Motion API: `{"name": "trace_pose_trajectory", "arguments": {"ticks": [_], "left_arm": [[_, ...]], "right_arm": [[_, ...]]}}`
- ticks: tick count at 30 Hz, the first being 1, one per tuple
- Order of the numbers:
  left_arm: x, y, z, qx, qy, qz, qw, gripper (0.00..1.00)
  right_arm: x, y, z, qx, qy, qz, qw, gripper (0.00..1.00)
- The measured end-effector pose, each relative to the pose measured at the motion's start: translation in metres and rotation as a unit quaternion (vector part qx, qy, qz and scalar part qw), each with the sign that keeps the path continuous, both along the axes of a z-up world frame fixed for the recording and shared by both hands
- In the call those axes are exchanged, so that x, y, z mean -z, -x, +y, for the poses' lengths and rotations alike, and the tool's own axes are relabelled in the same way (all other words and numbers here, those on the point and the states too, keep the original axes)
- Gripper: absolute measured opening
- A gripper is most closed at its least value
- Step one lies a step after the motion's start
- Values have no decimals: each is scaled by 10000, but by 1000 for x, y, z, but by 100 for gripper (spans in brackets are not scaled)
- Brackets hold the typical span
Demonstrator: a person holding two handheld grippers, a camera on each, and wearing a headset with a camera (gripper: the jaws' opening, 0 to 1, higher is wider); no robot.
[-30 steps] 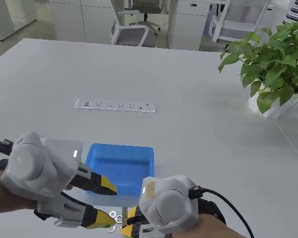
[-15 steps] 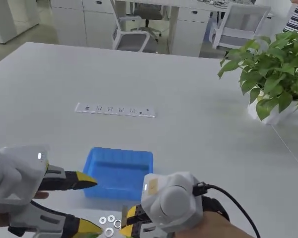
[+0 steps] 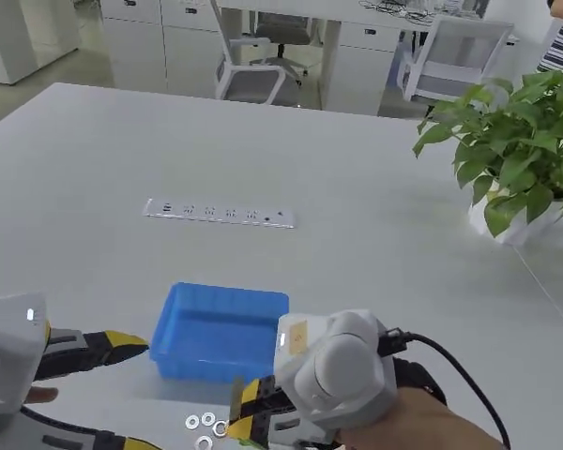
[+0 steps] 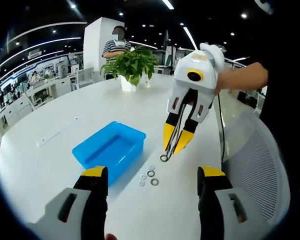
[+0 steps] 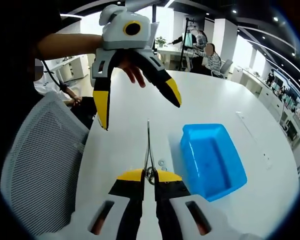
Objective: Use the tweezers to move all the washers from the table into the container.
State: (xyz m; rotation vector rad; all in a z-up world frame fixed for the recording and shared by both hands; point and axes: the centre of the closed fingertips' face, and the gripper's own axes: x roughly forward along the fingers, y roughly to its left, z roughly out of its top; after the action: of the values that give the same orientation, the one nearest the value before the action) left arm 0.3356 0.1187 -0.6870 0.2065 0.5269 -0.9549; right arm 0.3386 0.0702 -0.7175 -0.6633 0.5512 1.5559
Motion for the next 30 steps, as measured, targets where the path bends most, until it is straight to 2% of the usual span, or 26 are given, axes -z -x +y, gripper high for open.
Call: {"name": "trace_pose_trajectory", "arguments": {"ticks": [5, 13, 21, 30], "left_arm": [[-1, 3, 2, -101, 53, -32, 9999, 83], [-7, 0, 3, -244, 151, -165, 9995, 91], [-10, -2, 5, -331, 217, -221, 9990, 96], [-9, 0, 5, -372, 292, -205, 9987, 99]], "right_arm": [[-13, -4, 2, -6, -77, -32, 10000, 8], [-32, -15, 5, -5, -182, -94, 9998, 8], [-45, -32, 6, 30, -196, -181, 9996, 8], [-51, -56, 11, 43, -220, -314, 9993, 8]]}}
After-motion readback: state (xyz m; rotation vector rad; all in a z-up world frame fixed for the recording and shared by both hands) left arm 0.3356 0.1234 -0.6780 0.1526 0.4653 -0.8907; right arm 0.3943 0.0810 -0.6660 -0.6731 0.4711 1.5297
